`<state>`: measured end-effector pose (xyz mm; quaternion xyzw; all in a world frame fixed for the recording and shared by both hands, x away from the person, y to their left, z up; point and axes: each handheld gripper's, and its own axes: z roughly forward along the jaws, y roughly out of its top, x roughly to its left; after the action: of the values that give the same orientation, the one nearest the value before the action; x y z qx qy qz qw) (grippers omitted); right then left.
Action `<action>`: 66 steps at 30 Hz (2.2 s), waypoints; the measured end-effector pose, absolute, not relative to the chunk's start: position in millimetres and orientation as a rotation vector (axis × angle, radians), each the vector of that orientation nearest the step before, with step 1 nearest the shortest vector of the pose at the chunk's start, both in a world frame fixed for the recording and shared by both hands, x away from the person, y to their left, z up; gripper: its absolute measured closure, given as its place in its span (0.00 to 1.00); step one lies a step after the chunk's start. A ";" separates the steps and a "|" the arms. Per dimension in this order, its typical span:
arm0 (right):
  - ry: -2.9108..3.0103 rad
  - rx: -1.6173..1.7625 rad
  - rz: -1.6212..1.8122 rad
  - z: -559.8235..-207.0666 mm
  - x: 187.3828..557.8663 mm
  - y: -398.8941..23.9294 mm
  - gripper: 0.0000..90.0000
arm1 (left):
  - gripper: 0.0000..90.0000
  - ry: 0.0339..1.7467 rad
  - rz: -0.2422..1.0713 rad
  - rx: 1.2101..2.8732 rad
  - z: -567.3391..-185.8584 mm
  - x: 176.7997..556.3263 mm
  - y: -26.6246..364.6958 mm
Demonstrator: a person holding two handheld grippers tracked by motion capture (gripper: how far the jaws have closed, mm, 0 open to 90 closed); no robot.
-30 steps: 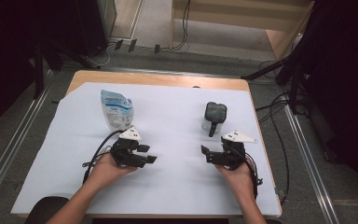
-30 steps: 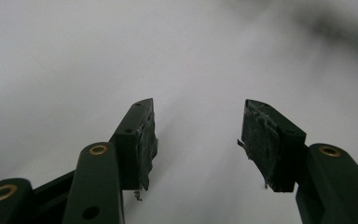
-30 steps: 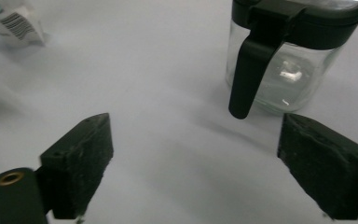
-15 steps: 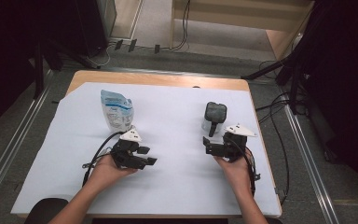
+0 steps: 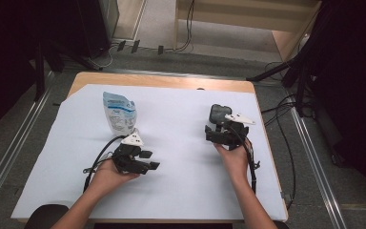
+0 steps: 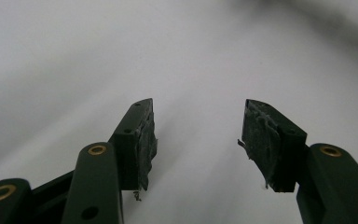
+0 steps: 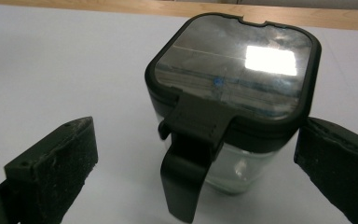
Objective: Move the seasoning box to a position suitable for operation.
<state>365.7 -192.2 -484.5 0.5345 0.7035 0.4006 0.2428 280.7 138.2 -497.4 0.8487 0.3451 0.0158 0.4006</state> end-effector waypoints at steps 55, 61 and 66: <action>1.831 1.523 1.077 -500.9 393.2 -199.3 0.13 | 0.51 0.927 0.059 2.113 -501.3 271.9 151.1; 1.838 1.528 1.076 -504.8 396.2 -196.8 0.10 | 0.51 0.928 0.057 2.109 -501.9 272.6 151.2; 1.847 1.506 1.062 -504.0 396.8 -197.6 0.13 | 0.50 0.935 0.061 2.099 -501.6 273.1 153.3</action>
<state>396.8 -197.6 -504.0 0.5570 0.6829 0.3926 0.2632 273.1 153.3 -501.6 0.8333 0.3711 0.0242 0.4091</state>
